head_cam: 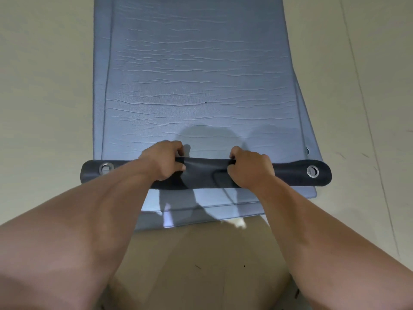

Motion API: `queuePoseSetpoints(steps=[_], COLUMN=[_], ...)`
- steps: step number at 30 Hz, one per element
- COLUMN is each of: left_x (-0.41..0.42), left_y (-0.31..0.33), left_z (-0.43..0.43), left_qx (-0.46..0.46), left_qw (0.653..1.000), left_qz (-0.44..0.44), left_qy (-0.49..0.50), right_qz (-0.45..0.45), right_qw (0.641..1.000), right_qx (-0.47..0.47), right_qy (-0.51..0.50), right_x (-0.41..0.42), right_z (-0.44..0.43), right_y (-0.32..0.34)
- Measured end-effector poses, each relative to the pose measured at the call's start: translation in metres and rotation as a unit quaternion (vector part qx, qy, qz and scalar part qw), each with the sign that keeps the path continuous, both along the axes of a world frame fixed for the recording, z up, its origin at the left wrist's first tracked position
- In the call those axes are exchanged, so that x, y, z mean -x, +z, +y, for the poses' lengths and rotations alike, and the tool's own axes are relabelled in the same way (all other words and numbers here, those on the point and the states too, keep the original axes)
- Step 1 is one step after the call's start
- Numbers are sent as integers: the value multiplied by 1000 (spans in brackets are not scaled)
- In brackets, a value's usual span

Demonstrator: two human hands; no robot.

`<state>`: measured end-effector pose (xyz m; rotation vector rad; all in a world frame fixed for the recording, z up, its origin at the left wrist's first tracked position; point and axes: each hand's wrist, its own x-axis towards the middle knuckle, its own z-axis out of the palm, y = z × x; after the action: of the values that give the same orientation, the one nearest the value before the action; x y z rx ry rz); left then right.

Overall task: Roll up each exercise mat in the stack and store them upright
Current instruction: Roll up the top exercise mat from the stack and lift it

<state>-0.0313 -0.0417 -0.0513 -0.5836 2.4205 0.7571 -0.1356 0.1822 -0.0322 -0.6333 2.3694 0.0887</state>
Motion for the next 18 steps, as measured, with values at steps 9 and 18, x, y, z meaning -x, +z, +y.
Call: queuePoseSetpoints(steps=[9,18], left_x=[12,0], left_y=[-11,-9], left_z=[17,32], left_qx=[185,256], left_qw=[983,955], left_qz=[1,102], left_qy=[-25,-111], right_qz=[238,140], right_qw=[958,977], right_qx=[118,28], right_qy=[112,158], right_x=[-72,-40], right_z=[30,15], right_y=[-28,-39])
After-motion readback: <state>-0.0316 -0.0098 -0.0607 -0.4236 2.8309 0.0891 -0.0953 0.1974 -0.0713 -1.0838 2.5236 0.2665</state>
